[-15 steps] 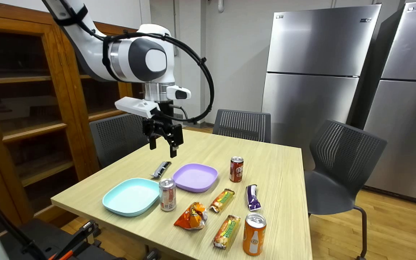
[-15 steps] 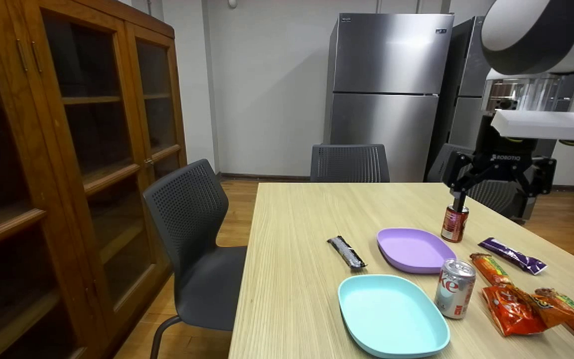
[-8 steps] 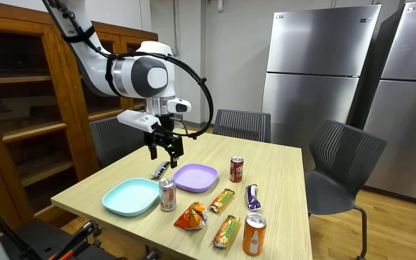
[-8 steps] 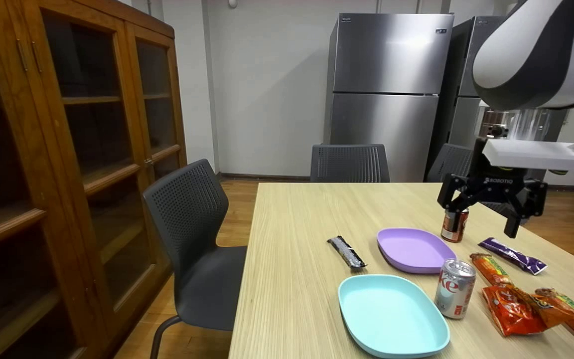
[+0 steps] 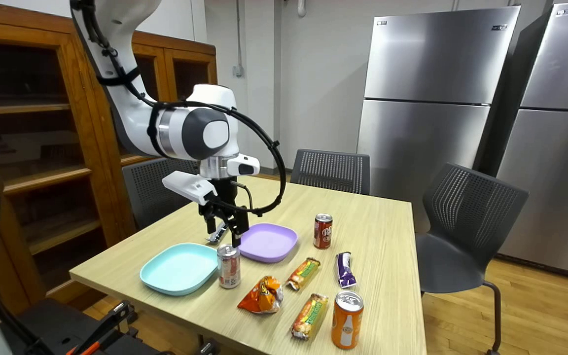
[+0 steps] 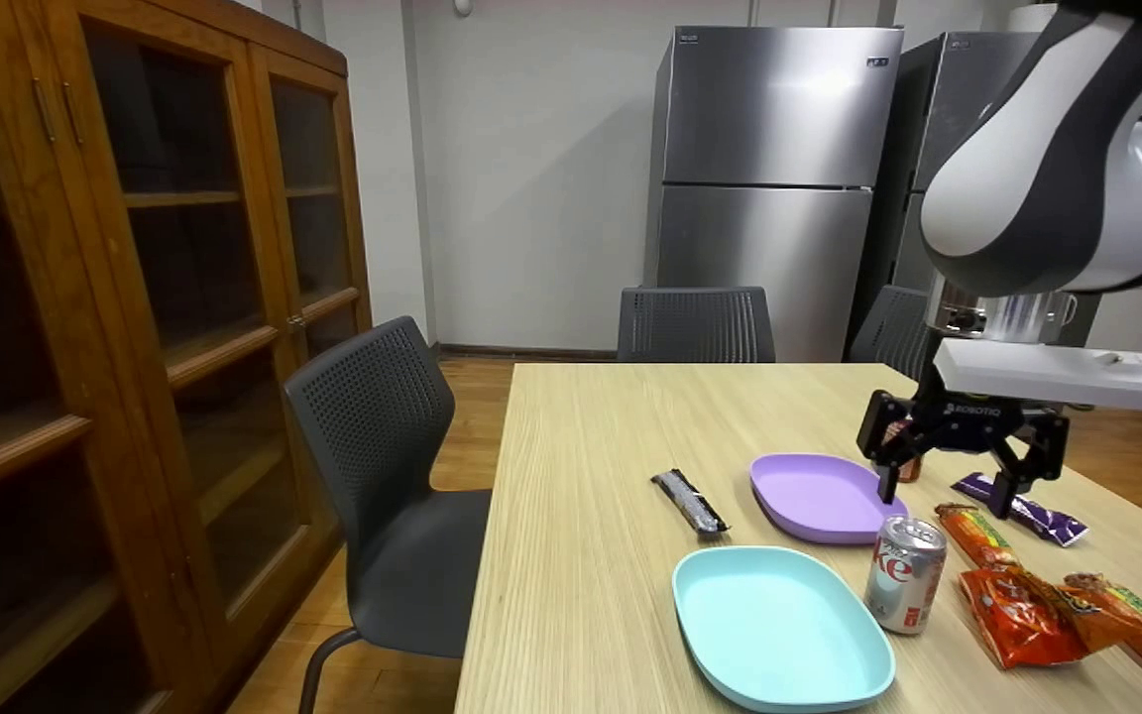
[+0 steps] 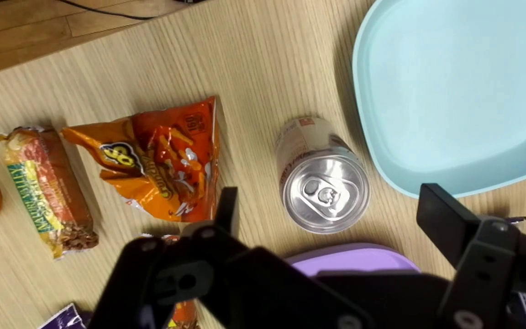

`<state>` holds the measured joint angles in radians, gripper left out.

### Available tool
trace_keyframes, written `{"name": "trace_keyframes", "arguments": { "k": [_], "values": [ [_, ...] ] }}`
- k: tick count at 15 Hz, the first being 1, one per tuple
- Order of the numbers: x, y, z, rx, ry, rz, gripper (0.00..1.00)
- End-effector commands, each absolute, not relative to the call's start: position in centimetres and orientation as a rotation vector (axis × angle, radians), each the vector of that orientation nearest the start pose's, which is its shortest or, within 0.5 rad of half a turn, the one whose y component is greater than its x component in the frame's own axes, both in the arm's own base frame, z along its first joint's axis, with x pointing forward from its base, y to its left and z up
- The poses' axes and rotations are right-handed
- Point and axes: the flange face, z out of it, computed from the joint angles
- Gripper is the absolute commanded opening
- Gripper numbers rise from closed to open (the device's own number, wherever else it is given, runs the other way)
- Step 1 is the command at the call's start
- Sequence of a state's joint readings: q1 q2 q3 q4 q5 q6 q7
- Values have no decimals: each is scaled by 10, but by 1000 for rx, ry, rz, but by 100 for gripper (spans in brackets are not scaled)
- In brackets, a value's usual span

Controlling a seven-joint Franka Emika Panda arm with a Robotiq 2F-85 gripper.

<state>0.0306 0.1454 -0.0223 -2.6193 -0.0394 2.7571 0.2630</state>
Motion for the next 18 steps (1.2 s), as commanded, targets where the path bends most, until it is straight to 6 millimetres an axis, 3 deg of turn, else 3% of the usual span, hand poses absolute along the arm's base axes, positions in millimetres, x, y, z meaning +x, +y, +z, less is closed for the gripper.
{"name": "trace_keyframes", "arguments": {
  "k": [1, 8, 15, 16, 17, 18],
  "values": [
    [437, 12, 182, -3151, 389, -7, 100],
    [446, 17, 154, -3173, 462, 13, 100],
    [459, 23, 139, -3185, 506, 27, 100],
    [460, 23, 138, -3190, 503, 30, 75],
    [461, 24, 138, -3191, 502, 29, 74],
    [463, 24, 139, -3193, 501, 24, 65]
  ]
}}
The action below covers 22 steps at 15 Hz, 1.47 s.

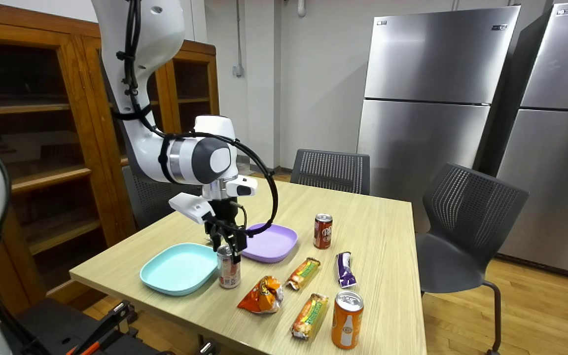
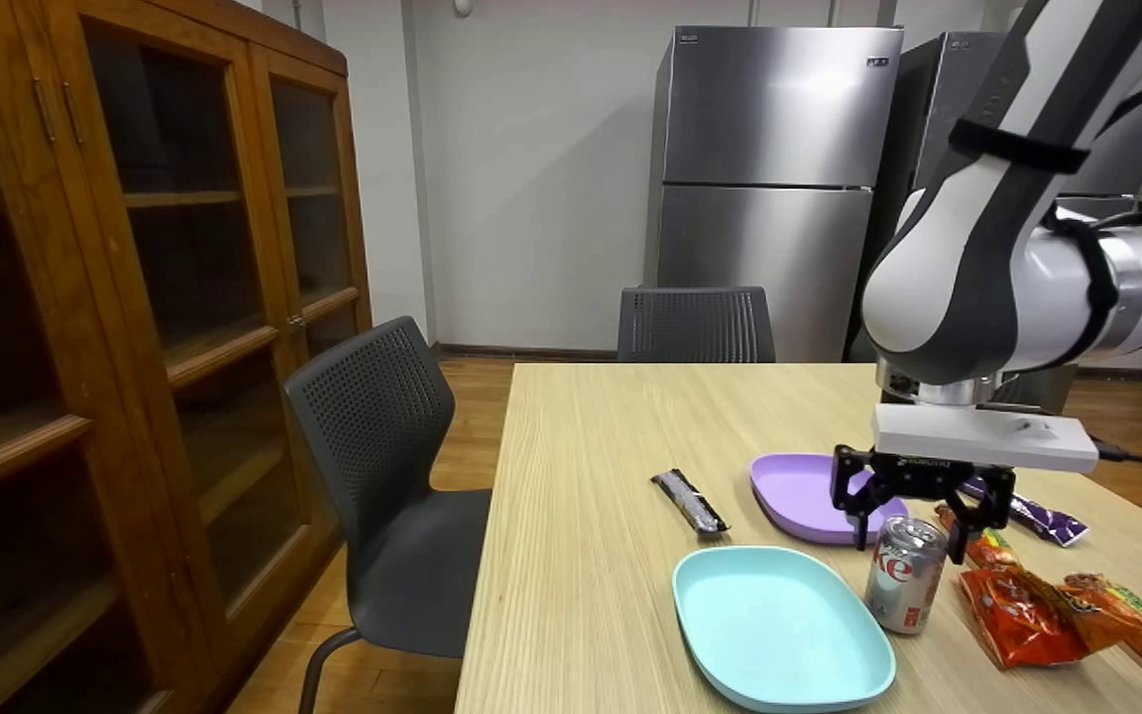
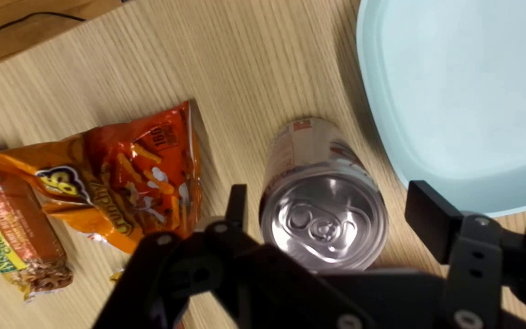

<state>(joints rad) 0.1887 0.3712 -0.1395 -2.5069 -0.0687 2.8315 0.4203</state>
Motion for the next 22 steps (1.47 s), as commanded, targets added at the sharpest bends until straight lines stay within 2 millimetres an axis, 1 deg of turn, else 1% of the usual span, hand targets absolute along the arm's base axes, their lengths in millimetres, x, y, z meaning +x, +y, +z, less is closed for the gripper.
{"name": "trace_keyframes", "arguments": {
  "k": [1, 2, 3, 4, 9, 12, 15, 17, 22],
  "values": [
    [463, 25, 140, -3195, 498, 19, 58],
    [464, 25, 142, -3197, 498, 14, 49],
    [465, 24, 145, -3198, 500, 9, 42],
    [465, 24, 148, -3199, 502, 2, 38],
    [464, 24, 165, -3182, 507, 3, 38],
    [471, 21, 178, -3168, 519, -22, 38],
    [485, 15, 193, -3148, 544, -46, 38],
    [498, 12, 203, -3131, 572, -62, 38],
    [536, 10, 219, -3086, 644, -91, 38]
  ]
}}
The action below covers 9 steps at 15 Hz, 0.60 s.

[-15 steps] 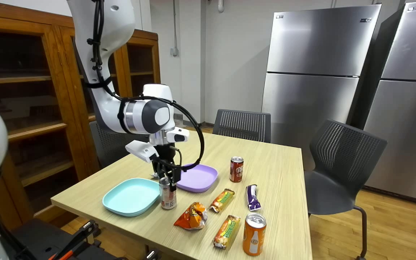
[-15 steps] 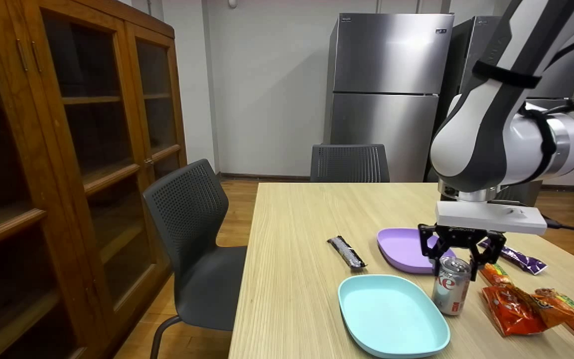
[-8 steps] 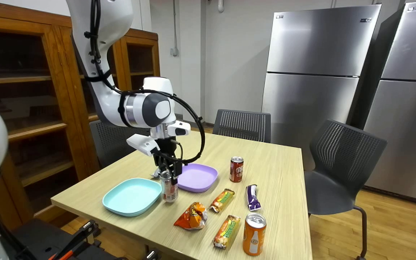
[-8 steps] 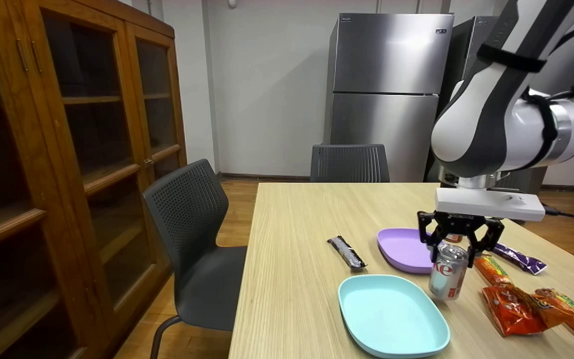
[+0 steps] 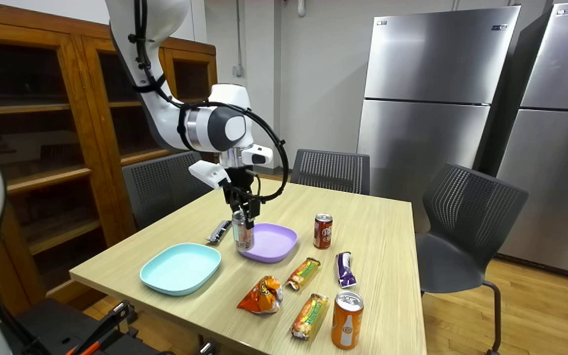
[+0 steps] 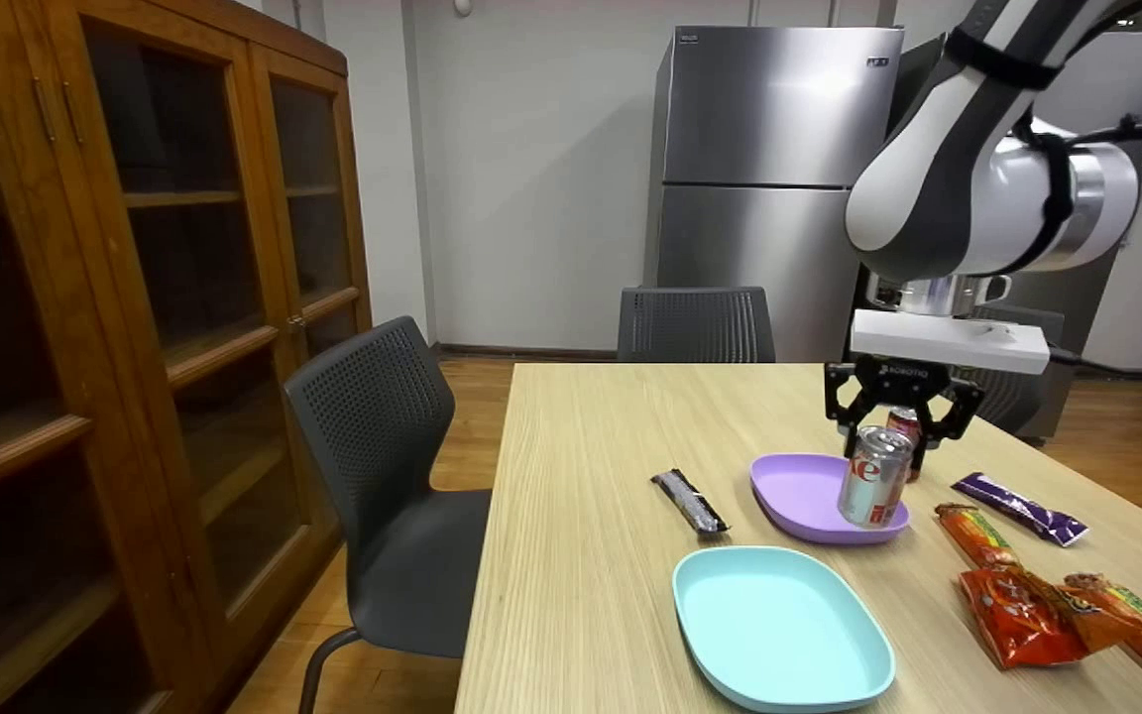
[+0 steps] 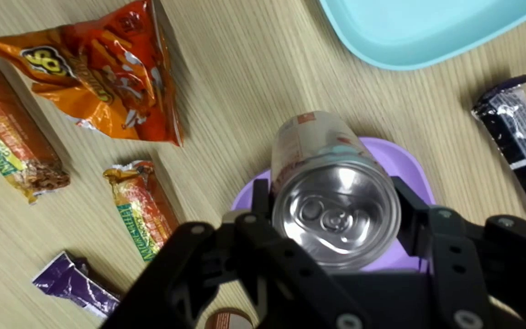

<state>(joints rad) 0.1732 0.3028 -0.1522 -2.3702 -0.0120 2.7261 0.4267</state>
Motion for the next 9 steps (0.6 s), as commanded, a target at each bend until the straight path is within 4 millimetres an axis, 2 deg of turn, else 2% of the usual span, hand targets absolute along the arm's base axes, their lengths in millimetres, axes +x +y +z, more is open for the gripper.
{"name": "trace_keyframes", "arguments": {
  "k": [1, 4, 9],
  "values": [
    [544, 11, 221, -3076, 660, -95, 38],
    [565, 13, 223, -3057, 691, -105, 38],
    [598, 20, 214, -3046, 729, -117, 38]
  ]
}}
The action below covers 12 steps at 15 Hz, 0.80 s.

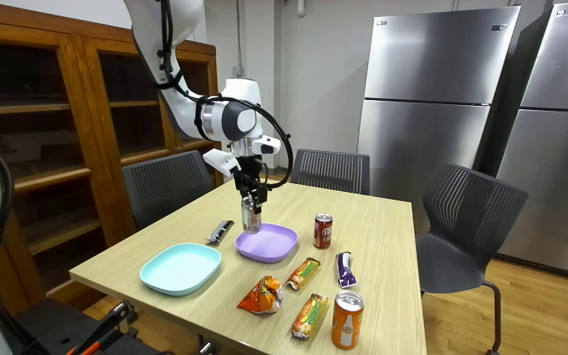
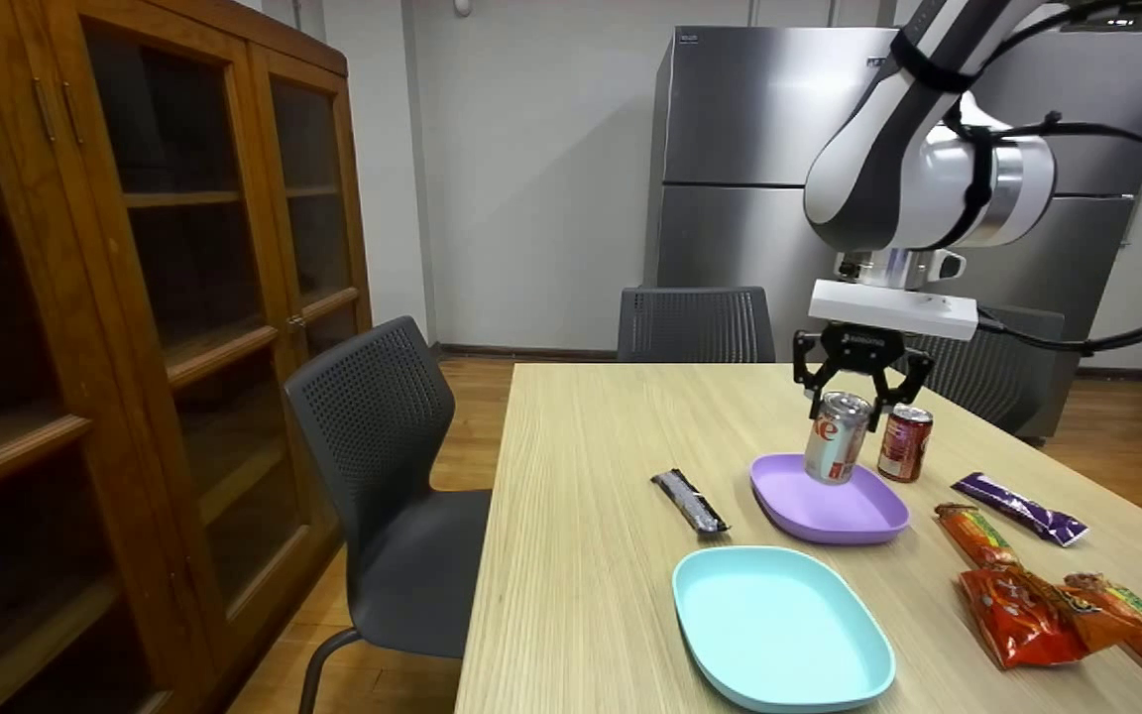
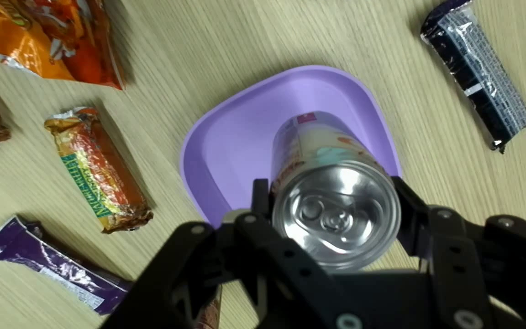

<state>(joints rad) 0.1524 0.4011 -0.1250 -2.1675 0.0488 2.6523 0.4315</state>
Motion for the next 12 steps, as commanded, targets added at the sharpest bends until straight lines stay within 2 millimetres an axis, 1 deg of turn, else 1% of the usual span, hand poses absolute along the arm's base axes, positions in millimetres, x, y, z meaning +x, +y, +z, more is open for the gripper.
{"name": "trace_keyframes", "arguments": {
  "k": [1, 7, 12],
  "values": [
    [604, 21, 211, -3045, 737, -116, 38],
    [639, 28, 187, -3047, 796, -84, 38],
    [661, 30, 171, -3053, 829, -56, 38]
  ]
}}
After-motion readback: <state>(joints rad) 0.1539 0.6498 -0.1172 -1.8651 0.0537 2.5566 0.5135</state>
